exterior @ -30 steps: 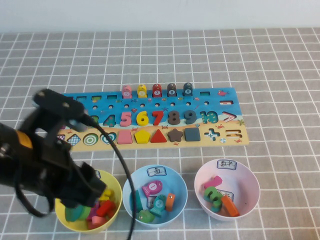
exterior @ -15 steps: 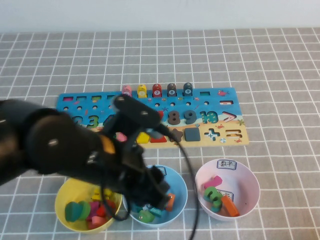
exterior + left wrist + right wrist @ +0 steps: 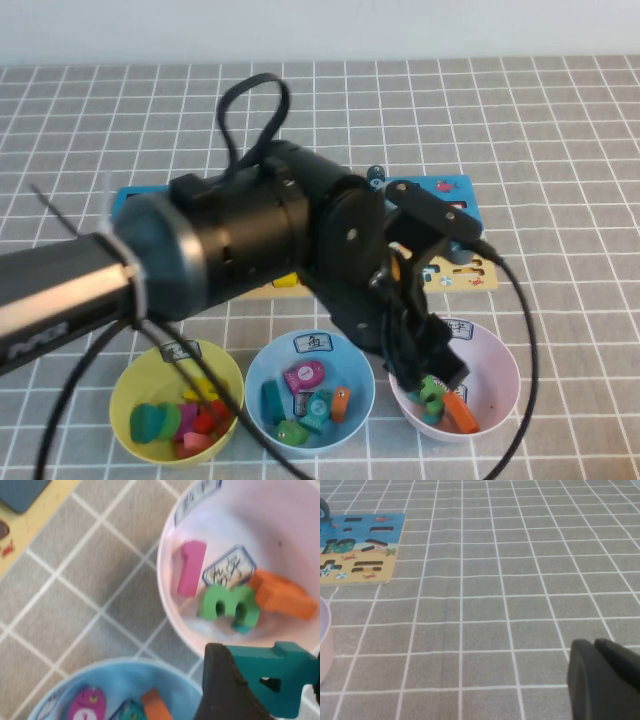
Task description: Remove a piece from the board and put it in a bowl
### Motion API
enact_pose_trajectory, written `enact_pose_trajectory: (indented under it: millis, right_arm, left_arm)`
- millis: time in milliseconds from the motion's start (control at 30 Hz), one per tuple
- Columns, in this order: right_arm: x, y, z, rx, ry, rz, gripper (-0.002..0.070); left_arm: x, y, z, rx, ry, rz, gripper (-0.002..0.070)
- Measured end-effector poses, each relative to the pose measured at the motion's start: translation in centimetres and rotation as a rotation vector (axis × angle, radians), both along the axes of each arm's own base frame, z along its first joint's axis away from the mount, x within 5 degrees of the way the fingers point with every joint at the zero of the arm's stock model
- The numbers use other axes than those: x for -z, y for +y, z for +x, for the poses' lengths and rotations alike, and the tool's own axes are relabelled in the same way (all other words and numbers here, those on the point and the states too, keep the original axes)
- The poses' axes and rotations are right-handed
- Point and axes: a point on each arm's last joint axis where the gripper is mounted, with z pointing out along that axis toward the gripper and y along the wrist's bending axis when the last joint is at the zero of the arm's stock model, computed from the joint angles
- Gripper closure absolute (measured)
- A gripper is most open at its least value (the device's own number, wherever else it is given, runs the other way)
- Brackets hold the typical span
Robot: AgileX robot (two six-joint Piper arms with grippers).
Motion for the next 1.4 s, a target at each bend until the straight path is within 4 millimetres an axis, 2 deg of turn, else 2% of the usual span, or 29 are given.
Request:
enact_pose_trajectory:
  millis: [167,367,500,767,1100,1400]
  right_arm:
    - [0.0,0.0,0.0,0.0,0.0,0.0,0.0694]
    - [0.0,0.0,0.0,0.0,0.0,0.0,0.0694]
    - [0.0,0.0,0.0,0.0,0.0,0.0,0.0694]
    - [0.0,0.0,0.0,0.0,0.0,0.0,0.0694]
    - [0.0,0.0,0.0,0.0,0.0,0.0,0.0694]
    - [0.0,0.0,0.0,0.0,0.0,0.0,0.0694]
  left_arm:
    - [0.4,-2.0,0.9,-0.031,0.031,0.03,0.0361]
    - [1.6,-4.7,0.9,-0.011,0.052,0.143,0.0361]
    - [1.9,-5.7,1.0,-0.002,0.053,0.149,0.0361]
    - [4.1,-6.1,1.4,0.003,0.081,0.204,0.0361]
    - [4.4,-6.2,1.5,0.055,0.062,0.218,0.0361]
    - [4.4,-6.3,1.3,0.051,0.084,0.202,0.0302]
